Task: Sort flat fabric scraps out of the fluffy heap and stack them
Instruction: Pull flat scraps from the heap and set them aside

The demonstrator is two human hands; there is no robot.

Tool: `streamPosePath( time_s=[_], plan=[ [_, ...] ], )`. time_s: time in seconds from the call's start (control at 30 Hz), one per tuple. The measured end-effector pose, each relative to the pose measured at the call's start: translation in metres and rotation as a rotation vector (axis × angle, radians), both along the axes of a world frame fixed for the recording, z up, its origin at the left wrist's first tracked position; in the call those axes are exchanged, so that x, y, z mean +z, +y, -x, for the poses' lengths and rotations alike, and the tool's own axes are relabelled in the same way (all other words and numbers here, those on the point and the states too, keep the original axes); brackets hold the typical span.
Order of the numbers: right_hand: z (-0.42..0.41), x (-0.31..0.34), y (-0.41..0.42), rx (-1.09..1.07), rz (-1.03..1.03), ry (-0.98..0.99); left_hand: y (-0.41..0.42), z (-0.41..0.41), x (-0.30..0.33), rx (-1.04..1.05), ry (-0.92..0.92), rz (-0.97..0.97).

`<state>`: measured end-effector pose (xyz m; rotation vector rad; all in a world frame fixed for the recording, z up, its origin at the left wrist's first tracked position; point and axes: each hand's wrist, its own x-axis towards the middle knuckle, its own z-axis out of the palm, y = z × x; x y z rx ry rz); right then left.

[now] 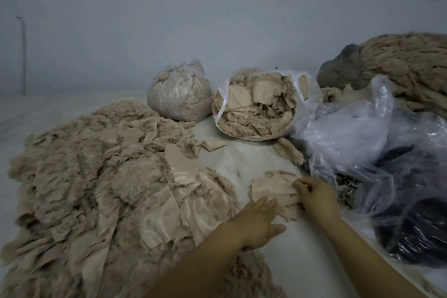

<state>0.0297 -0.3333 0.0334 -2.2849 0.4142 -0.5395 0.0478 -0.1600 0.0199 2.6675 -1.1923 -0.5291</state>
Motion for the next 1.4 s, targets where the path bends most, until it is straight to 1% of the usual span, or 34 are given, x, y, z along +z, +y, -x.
streamPosePath(
  time_s=[0.1,0.2,0.3,0.37,0.43,0.5,0.57,0.67,0.73,0.77,0.8,0.87,0.9,0.93,0.97,1.0,1.03,1.07,1.1,1.13,1.17,1.2,1.23,1.27,1.3,1.33,1.37,1.4],
  plan=[
    [-0.004,0.003,0.006,-0.055,0.091,-0.110,0.003,-0.002,0.001,-0.002,0.013,-0.011],
    [-0.006,0.010,0.003,-0.063,0.111,-0.132,0.008,0.001,-0.001,-0.007,-0.008,-0.025],
    [0.000,0.012,-0.003,-0.033,0.061,-0.068,0.010,0.002,-0.002,-0.010,-0.024,-0.027],
    [0.005,0.009,-0.001,0.025,0.036,0.031,0.009,0.004,-0.003,-0.011,-0.035,-0.028],
    [0.008,0.000,0.002,0.052,0.081,0.143,0.010,0.004,-0.003,-0.014,-0.041,-0.021],
    [0.008,-0.009,0.002,0.010,0.098,0.157,0.012,0.003,-0.002,-0.018,-0.036,-0.025],
    [0.009,-0.013,0.002,-0.054,0.081,0.136,0.015,0.002,-0.001,-0.018,-0.033,-0.039],
    [0.011,-0.010,0.007,-0.085,0.110,0.070,0.017,0.006,0.002,-0.006,-0.018,-0.033],
    [0.015,-0.006,0.018,-0.055,0.135,-0.039,0.020,0.009,0.010,-0.002,-0.045,0.034],
    [0.018,-0.004,0.026,-0.014,0.134,-0.095,0.025,0.008,0.017,0.019,-0.121,0.116],
    [0.021,-0.001,0.036,0.047,0.123,-0.144,0.032,0.006,0.026,0.084,-0.242,0.234],
    [0.024,0.002,0.057,0.217,0.101,-0.157,0.055,-0.004,0.045,0.372,-0.493,0.452],
    [0.024,0.001,0.067,0.303,0.090,-0.120,0.070,-0.012,0.053,0.556,-0.584,0.481],
    [0.023,0.001,0.077,0.376,0.060,-0.077,0.087,-0.019,0.059,0.745,-0.609,0.469],
    [0.022,0.000,0.086,0.428,0.007,-0.040,0.103,-0.025,0.063,0.917,-0.547,0.452],
    [0.020,0.000,0.093,0.463,-0.062,-0.008,0.117,-0.030,0.067,1.050,-0.423,0.493],
    [0.018,0.001,0.099,0.486,-0.128,0.015,0.127,-0.034,0.070,1.129,-0.270,0.615],
    [0.015,0.001,0.104,0.503,-0.175,0.026,0.133,-0.037,0.072,1.149,-0.125,0.812],
    [0.011,0.001,0.108,0.512,-0.213,0.027,0.136,-0.035,0.073,1.127,0.006,1.010],
    [0.009,0.003,0.113,0.512,-0.262,0.029,0.137,-0.031,0.074,1.094,0.131,1.161],
    [0.007,0.003,0.117,0.512,-0.364,0.024,0.137,-0.026,0.073,1.065,0.256,1.264],
    [0.005,0.006,0.121,0.510,-0.539,0.035,0.136,-0.019,0.069,1.028,0.366,1.340],
    [0.003,0.009,0.125,0.509,-0.756,0.079,0.133,-0.012,0.064,0.986,0.431,1.374],
    [0.002,0.013,0.129,0.513,-0.962,0.153,0.129,-0.002,0.058,0.935,0.459,1.385],
    [0.001,0.016,0.132,0.522,-1.107,0.236,0.125,0.006,0.051,0.872,0.477,1.396],
    [0.000,0.019,0.136,0.546,-1.173,0.316,0.121,0.015,0.046,0.818,0.499,1.404],
    [-0.001,0.019,0.139,0.569,-1.193,0.350,0.119,0.021,0.041,0.786,0.522,1.401],
    [-0.002,0.018,0.143,0.575,-1.206,0.337,0.118,0.025,0.036,0.764,0.535,1.379]
  ],
)
